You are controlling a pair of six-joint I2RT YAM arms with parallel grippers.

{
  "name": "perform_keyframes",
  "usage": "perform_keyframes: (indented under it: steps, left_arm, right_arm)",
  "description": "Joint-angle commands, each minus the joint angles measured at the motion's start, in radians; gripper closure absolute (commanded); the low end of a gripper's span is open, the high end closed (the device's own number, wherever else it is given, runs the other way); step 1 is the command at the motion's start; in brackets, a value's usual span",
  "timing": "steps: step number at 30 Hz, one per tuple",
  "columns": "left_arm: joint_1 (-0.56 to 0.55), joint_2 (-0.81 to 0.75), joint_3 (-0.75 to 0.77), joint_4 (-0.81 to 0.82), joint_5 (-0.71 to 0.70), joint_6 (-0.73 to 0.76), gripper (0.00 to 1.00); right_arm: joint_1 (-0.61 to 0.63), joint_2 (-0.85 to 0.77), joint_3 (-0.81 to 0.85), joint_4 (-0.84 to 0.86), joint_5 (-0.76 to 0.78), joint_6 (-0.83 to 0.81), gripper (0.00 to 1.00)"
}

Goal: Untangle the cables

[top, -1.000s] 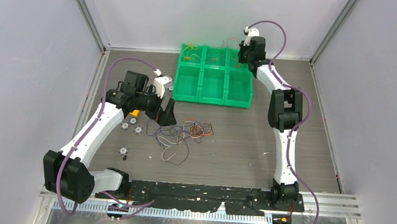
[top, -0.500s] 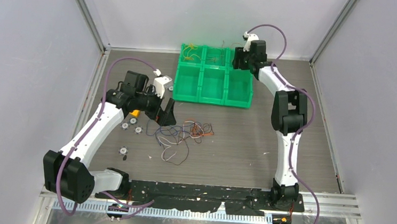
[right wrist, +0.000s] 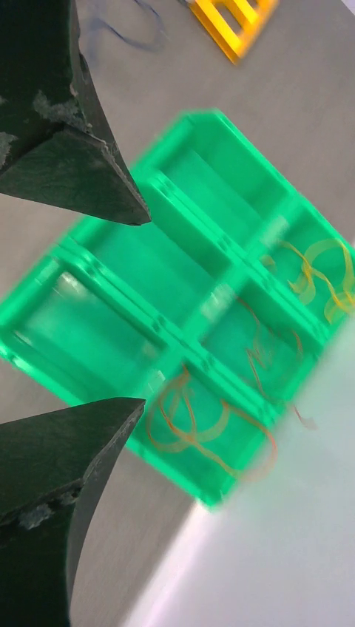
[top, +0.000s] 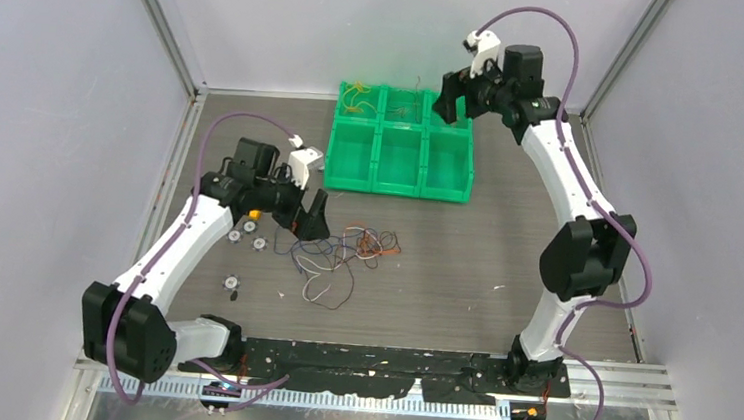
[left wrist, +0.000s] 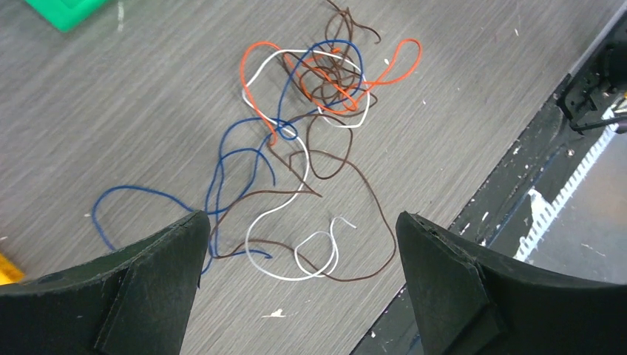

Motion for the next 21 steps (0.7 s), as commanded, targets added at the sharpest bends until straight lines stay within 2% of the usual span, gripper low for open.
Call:
perform_keyframes:
  steps: [1, 7, 11, 17, 21]
  left_arm:
    - [-0.002, 0.033, -0.068, 0.077, 0.099, -0.039, 0.02]
    - [-0.002, 0.126, -0.129, 0.152, 0.176, -0.124, 0.15]
    - [-0.002, 0.185, -0.111, 0.134, 0.21, -0.124, 0.23]
    - [-0.003, 0.227, -0.119, 0.146, 0.216, -0.125, 0.24]
    - [-0.003, 0.251, -0.119, 0.142, 0.215, -0.124, 0.21]
  right_arm:
    - [0.064, -0.103, -0.146, -0.27, -0.225, -0.087, 0.08]
    - [0.257, -0.162, -0.394, -0.282, -0.211, -0.166, 0.18]
    - [0.319, -0.173, -0.497, -0.315, -0.267, -0.265, 0.22]
    - [0.375, -0.188, -0.573, -0.309, -0.268, -0.339, 0.22]
    - [0.405, -0.16, -0.569, -0.295, -0.269, -0.349, 0.22]
